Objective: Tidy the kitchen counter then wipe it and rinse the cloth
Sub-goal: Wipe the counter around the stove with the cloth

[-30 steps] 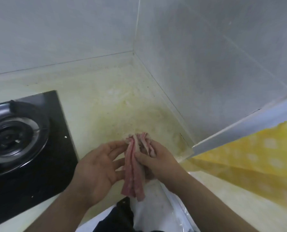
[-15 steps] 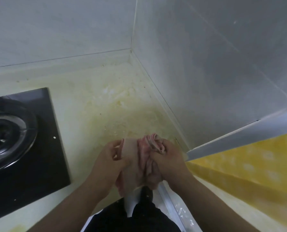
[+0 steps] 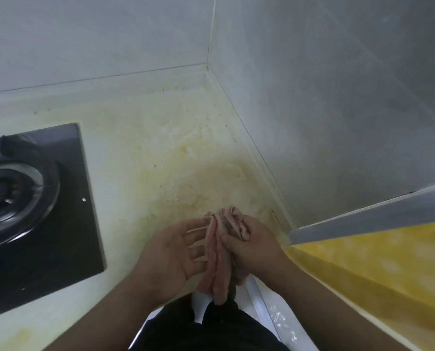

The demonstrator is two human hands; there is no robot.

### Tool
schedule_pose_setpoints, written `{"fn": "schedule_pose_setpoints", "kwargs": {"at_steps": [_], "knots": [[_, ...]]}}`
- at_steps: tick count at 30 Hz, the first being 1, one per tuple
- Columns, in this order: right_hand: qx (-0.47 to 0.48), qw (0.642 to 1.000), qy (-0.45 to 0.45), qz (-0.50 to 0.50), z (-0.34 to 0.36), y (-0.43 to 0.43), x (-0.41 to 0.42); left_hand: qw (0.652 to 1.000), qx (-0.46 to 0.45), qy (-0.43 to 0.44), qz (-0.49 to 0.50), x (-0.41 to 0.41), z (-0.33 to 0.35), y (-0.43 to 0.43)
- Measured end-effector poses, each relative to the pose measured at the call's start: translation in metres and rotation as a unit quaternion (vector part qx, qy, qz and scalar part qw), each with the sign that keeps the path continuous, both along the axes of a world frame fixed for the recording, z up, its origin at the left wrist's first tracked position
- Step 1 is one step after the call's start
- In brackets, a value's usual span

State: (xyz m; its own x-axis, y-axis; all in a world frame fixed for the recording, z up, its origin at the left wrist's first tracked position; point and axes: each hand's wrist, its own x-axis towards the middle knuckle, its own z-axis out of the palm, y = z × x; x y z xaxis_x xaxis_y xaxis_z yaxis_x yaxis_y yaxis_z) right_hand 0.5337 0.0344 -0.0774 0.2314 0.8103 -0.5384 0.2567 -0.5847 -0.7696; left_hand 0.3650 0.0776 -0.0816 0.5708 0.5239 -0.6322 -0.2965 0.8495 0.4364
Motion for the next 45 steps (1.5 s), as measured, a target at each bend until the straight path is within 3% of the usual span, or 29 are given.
{"fn": "schedule_pose_setpoints", "kwargs": {"at_steps": [5, 11, 12, 15, 16, 17, 19, 20, 22, 26, 29, 31, 38, 45], "knots": [[0.009, 0.998, 0.057, -0.018, -0.003, -0.006, 0.016, 0.996, -0.055, -0.07, -0.004, 0.011, -0.008, -0.001], [0.031, 0.991, 0.081, -0.106, -0.005, -0.005, 0.029, 0.998, -0.011, -0.027, -0.049, 0.03, -0.013, 0.001], [0.035, 0.991, 0.065, -0.109, -0.007, -0.005, 0.031, 0.998, 0.0, -0.021, -0.057, 0.033, -0.012, 0.001], [0.033, 0.994, -0.097, -0.046, -0.016, -0.006, 0.045, 0.994, 0.053, 0.036, -0.083, 0.043, -0.015, -0.001], [0.023, 0.989, -0.148, -0.021, -0.018, -0.006, 0.05, 0.983, 0.115, 0.097, -0.109, 0.045, -0.016, -0.001], [0.015, 0.983, -0.184, 0.0, -0.019, -0.005, 0.054, 0.949, 0.211, 0.179, -0.15, 0.045, -0.018, 0.001], [0.013, 0.976, -0.216, 0.03, -0.021, -0.003, 0.06, 0.828, 0.399, 0.316, -0.234, 0.042, -0.024, 0.008], [0.019, 0.972, -0.228, 0.05, -0.026, -0.002, 0.062, 0.781, 0.449, 0.348, -0.259, 0.039, -0.028, 0.011], [0.02, 0.95, -0.293, 0.109, -0.042, -0.002, 0.063, 0.727, 0.488, 0.383, -0.296, 0.032, -0.034, 0.019], [-0.033, 0.861, -0.475, 0.18, -0.074, -0.015, 0.054, 0.654, 0.53, 0.424, -0.333, 0.018, -0.041, 0.03], [-0.022, 0.811, -0.55, 0.201, -0.077, -0.025, 0.048, 0.625, 0.544, 0.444, -0.342, 0.007, -0.048, 0.034], [-0.02, 0.803, -0.555, 0.217, -0.079, -0.021, 0.048, 0.616, 0.545, 0.457, -0.34, 0.002, -0.053, 0.036], [-0.09, 0.871, -0.438, 0.203, -0.078, 0.008, 0.057, 0.602, 0.559, 0.459, -0.338, -0.005, -0.061, 0.039], [-0.008, 0.857, -0.471, 0.208, -0.097, 0.057, 0.067, 0.598, 0.556, 0.469, -0.335, -0.01, -0.06, 0.037]]}}
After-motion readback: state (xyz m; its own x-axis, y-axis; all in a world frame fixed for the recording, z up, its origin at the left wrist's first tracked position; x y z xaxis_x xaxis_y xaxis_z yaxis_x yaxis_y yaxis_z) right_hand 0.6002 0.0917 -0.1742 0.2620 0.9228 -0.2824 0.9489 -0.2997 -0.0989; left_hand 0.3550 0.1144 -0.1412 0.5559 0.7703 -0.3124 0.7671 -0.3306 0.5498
